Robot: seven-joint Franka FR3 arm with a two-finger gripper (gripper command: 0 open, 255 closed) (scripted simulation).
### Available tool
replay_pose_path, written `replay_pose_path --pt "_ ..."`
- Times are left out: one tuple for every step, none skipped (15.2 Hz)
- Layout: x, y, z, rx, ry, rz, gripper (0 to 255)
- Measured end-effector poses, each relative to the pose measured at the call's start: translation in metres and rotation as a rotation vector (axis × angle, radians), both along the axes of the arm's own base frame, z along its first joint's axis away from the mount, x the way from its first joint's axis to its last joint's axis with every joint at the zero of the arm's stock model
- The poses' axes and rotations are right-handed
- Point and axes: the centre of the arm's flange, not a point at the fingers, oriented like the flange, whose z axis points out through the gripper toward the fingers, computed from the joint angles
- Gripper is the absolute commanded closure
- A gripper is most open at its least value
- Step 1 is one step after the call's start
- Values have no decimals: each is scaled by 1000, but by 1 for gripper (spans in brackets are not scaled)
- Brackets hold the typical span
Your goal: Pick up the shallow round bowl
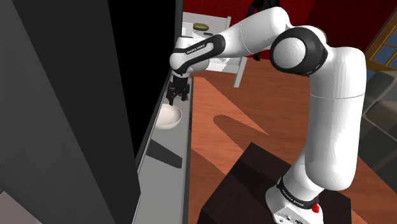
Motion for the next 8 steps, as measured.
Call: replay_pose_path --pt "1 -1 -4 -1 -2 -2 0" --pt "1 0 -10 0 -2 -2 0" --pt "1 0 -15 0 -1 -1 0" --pt "2 1 -21 0 -1 -1 0" --pt "1 2 -28 0 -1 0 0" --pt "1 1 -32 0 0 0 0" --pt "0 2 -33 0 0 0 255" --pt "0 2 -34 0 -1 0 255"
